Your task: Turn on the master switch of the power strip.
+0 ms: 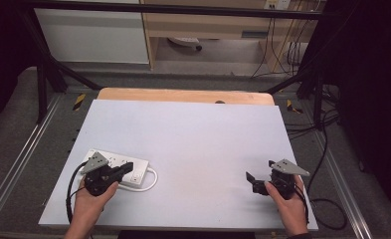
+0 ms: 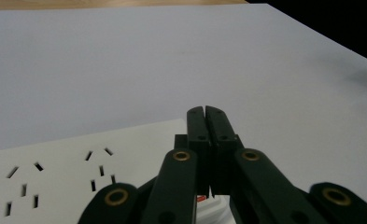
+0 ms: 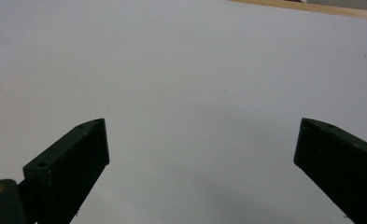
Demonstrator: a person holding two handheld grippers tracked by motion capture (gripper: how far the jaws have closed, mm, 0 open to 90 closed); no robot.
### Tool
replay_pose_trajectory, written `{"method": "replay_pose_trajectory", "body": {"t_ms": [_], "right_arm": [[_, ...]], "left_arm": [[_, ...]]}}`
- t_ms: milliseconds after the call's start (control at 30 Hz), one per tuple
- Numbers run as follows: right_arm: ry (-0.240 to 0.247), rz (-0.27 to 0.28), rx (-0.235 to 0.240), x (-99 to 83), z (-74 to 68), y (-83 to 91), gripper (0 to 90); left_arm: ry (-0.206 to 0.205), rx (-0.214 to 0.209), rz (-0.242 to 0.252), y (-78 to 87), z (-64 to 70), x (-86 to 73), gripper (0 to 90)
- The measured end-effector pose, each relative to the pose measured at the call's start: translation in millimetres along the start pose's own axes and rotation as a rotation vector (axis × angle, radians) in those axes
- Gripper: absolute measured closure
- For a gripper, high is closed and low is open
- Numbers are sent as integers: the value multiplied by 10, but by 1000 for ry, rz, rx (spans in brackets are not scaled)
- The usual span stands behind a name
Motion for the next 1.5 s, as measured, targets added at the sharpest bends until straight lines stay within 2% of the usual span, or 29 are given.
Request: {"method": "replay_pose_trajectory", "body": {"t_ms": [533,1200,1500], "right_arm": [[8,-5,-1,-4,-2,-4,37],[9,-9,1,-5,-12,-12,37],[14,-9,1,-4,-16,-16,37]], "left_arm": [[-32,-4,-92,-128,34,-80,900],[-40,9,-163,-219,-6,-145,900],[-66,18,-187,-285,-35,-148,900]]}}
Point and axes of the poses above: each handheld gripper's, and its own axes: y roughly backward along the jaws, x roughly out of its top, z roughly to its right, the point moved 7 cm from there along -y, roughly forward along the jaws, and after that the axes turned 14 degrees about -z, right-handed, at the moved point
